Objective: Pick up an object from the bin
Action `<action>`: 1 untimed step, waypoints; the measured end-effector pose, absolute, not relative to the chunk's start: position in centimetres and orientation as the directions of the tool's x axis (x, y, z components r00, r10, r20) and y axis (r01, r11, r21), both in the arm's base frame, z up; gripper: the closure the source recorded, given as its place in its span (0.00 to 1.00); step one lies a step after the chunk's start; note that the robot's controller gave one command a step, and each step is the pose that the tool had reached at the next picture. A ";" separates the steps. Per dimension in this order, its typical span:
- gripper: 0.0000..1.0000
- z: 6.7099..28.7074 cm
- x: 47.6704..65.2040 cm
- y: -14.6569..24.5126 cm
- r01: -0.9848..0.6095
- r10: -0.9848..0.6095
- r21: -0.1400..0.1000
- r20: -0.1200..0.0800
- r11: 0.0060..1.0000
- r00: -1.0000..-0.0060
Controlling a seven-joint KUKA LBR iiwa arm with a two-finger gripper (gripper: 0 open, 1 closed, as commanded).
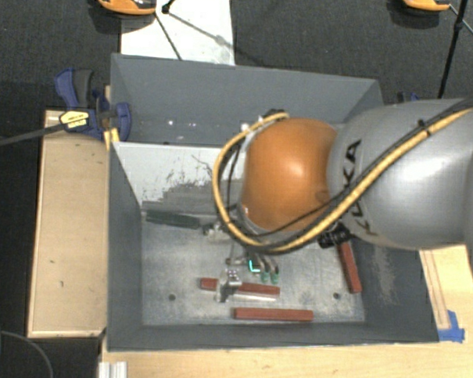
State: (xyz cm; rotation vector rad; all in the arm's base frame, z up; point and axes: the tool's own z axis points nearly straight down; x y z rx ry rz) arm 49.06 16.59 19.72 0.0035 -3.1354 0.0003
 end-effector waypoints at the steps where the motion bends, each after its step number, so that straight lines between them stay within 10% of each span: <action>1: 0.00 20.1 49.3 16.5 0.002 0.002 0.001 -0.001 1.000 -1.000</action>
Offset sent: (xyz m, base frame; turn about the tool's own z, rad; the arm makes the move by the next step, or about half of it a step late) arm 0.0246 -0.0342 -0.1265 -0.3287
